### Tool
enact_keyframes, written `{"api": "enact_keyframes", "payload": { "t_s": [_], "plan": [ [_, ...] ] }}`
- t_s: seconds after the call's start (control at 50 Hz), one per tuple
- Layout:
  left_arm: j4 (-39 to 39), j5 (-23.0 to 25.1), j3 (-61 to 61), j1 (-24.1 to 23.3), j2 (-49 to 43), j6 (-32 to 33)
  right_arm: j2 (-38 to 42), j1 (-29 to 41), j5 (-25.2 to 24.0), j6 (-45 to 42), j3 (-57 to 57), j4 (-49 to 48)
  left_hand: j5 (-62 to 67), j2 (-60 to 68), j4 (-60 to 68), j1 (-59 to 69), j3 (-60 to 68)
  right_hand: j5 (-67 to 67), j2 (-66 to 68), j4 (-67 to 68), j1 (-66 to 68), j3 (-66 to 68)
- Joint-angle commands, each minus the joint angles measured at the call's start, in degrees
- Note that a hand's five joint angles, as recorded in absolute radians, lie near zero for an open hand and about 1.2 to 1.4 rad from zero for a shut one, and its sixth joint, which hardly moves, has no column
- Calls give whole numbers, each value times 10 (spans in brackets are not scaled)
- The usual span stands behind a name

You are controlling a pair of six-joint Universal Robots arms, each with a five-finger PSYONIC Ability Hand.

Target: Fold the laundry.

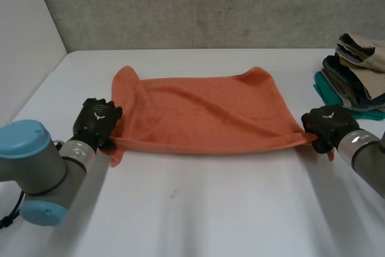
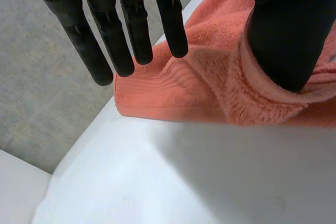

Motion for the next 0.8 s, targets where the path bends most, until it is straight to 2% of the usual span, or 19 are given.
{"api": "enact_keyframes", "payload": {
  "t_s": [0.02,0.14,0.18,0.2,0.3,0.4,0.5,0.58,0.7,0.8],
  "plan": [
    [-42,48,4,33,2,-77,-1,-12,-3,4,0,-1,40,34,37,35,33,121,125,112,164,116],
    [-97,49,25,37,13,-188,-1,-12,-2,4,0,-1,109,103,106,103,102,121,125,112,164,116],
    [-117,50,35,35,13,-217,-1,-12,-2,3,0,-2,295,289,292,290,288,121,125,112,164,116],
    [-128,49,40,35,14,-222,-1,-12,-2,3,0,-2,472,466,469,467,465,121,125,112,164,116],
    [-153,43,42,39,90,-216,-37,-11,3,-5,-8,11,474,468,471,468,467,121,125,112,164,116],
    [-191,43,40,43,207,-208,-172,-14,-3,-19,-35,88,474,468,471,468,467,121,125,112,164,116],
    [-271,47,48,38,351,-187,-244,-15,-2,-48,-116,196,474,468,471,468,467,121,125,112,164,116],
    [-314,48,50,37,401,-154,-262,-15,7,-92,-182,287,474,468,471,468,467,121,125,112,164,116],
    [-337,39,51,27,382,-49,-233,-12,34,-178,-214,353,474,468,471,468,467,121,125,112,164,116],
    [-336,39,66,23,241,37,-148,12,85,-212,-223,353,474,468,471,468,467,121,125,112,164,116]
  ]
}}
